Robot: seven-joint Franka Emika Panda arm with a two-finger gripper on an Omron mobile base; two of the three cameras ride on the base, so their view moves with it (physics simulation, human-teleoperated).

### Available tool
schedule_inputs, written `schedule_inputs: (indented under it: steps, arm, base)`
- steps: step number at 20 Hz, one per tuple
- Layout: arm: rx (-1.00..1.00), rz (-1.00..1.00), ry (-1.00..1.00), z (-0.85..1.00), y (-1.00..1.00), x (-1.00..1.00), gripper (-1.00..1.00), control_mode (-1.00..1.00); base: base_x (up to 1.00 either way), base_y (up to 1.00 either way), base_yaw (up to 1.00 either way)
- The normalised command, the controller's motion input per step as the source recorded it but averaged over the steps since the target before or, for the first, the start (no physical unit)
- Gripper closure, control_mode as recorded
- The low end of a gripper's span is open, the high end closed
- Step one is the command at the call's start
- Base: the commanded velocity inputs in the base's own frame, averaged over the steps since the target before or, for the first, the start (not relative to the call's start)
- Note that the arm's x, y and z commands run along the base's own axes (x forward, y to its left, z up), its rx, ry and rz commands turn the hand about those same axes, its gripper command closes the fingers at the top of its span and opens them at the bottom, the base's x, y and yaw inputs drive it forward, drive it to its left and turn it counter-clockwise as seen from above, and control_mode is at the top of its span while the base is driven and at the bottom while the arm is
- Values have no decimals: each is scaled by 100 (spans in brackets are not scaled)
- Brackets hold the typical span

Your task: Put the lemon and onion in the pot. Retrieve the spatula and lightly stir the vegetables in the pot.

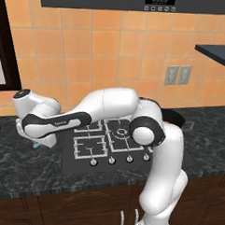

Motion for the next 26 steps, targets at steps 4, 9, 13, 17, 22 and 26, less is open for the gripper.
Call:
schedule_inputs:
  steps: [4,9,13,17,22,26]
  arm:
    - [3,0,-1,93,-50,-56,100,-100]
    - [14,0,-1,55,-43,-35,100,-100]
    - [17,-2,11,20,-62,-14,100,-100]
    - [13,-21,0,65,-71,-25,100,-100]
    - [15,-26,0,84,-83,-29,100,-100]
    - [22,-21,-8,79,-94,-11,100,-100]
  base:
    - [0,0,0]
    - [0,0,0]
    - [0,0,0]
    - [0,0,0]
    - [0,0,0]
    - [0,0,0]
